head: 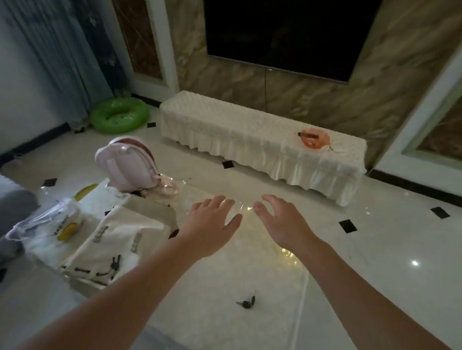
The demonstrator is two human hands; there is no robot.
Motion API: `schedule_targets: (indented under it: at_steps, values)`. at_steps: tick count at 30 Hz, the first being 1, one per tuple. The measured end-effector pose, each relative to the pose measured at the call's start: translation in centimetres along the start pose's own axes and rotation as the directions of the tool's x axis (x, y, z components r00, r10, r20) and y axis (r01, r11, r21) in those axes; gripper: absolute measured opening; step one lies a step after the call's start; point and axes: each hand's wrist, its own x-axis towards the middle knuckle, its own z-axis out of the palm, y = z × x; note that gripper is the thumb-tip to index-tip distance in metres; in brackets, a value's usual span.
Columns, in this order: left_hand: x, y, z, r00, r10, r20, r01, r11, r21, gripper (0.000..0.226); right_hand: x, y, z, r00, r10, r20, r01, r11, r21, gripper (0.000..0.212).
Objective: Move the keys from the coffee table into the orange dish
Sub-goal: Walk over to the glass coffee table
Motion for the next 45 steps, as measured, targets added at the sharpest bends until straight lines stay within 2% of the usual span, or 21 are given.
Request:
schedule_targets:
  at_steps: [6,12,19,24,28,36,41,45]
  values:
    - [-2.3,-2.1,-0.1,1.000,0.003,0.025,-0.003,1.000,0.025,0.054,-2.1,1.0,3.0,0.998,0.064,0.024,-0.065,0.997,0.046,0.063]
    - [-0.5,-5.7,0.4,0.997,0.069,0.022,-0.068,0.997,-0.033,0.048,-1.5,0.4,4.1,0.990,0.133,-0.043,-0.133,0.991,-0.006,0.060]
    - [2.2,-15.0,1.1,0.980,0.172,0.102,-0.172,0.985,-0.015,0.058,1.9,-4.5,9.9,0.953,0.287,-0.094,-0.287,0.958,0.013,0.060]
    - [3.3,-21.4,1.8,0.961,0.218,0.169,-0.220,0.975,-0.006,0.056,3.7,-8.9,16.0,0.941,0.332,-0.061,-0.330,0.943,0.037,0.062]
    - [4.4,-23.7,2.3,0.951,0.234,0.202,-0.232,0.972,-0.030,0.057,4.1,-10.1,17.4,0.929,0.360,-0.085,-0.358,0.933,0.037,0.062]
    - [3.8,-22.9,6.9,0.934,0.239,0.266,-0.215,0.970,-0.117,0.054,3.5,-7.2,19.6,0.892,0.451,-0.035,-0.451,0.893,0.014,0.065]
    - [2.4,-22.6,12.0,0.908,0.237,0.346,-0.203,0.970,-0.130,0.064,2.6,-2.3,24.4,0.859,0.511,0.020,-0.511,0.857,0.058,0.063]
    - [1.6,-22.8,17.8,0.883,0.219,0.415,-0.183,0.975,-0.127,0.063,1.4,3.0,29.4,0.829,0.559,0.033,-0.559,0.822,0.110,0.063]
